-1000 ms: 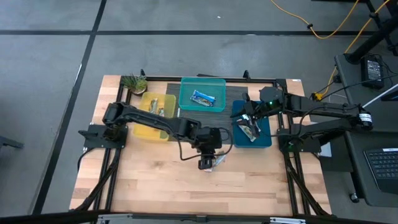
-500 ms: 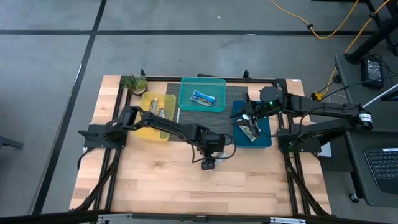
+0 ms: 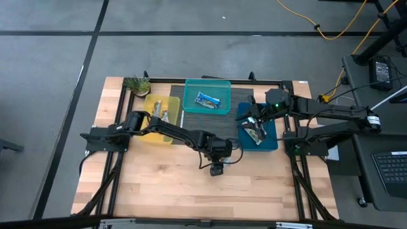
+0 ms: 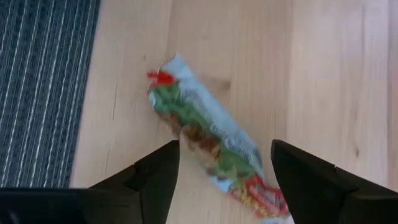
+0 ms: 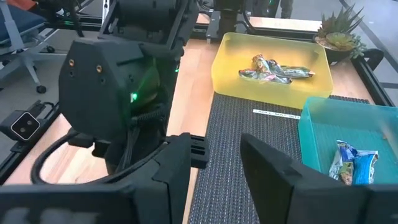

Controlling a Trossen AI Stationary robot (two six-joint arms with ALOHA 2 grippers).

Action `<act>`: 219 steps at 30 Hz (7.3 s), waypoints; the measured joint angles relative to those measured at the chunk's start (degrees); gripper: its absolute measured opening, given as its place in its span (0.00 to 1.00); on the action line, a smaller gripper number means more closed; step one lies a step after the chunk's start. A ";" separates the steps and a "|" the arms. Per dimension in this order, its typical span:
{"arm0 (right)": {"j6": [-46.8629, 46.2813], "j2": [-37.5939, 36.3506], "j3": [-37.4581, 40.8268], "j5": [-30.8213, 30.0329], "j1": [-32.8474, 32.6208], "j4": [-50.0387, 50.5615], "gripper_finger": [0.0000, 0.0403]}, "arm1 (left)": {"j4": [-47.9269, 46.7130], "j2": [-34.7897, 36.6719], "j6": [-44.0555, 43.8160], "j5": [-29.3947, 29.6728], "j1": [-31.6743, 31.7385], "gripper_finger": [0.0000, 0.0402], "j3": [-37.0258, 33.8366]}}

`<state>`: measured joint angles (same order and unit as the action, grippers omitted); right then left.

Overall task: Pick and place Granola Bars by type
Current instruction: Put the red granola bar into the yellow bin, then return to Home Position

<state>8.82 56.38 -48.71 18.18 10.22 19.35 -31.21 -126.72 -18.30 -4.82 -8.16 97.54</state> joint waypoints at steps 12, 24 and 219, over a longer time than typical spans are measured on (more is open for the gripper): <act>0.68 0.00 0.00 0.02 0.00 0.24 0.36 | 0.74 -2.08 -2.16 -0.30 0.00 0.58 -0.01; 0.54 0.00 0.00 0.03 -0.02 0.25 0.36 | -0.85 -2.56 -7.26 -0.83 0.18 0.23 0.42; -5.83 -56.26 48.06 -10.62 -15.09 -24.06 0.00 | 32.68 124.74 3.52 8.01 13.03 0.01 -97.04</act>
<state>2.99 0.12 -0.64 7.56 -4.87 -4.70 1.48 -1.98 -14.79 3.19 4.86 0.49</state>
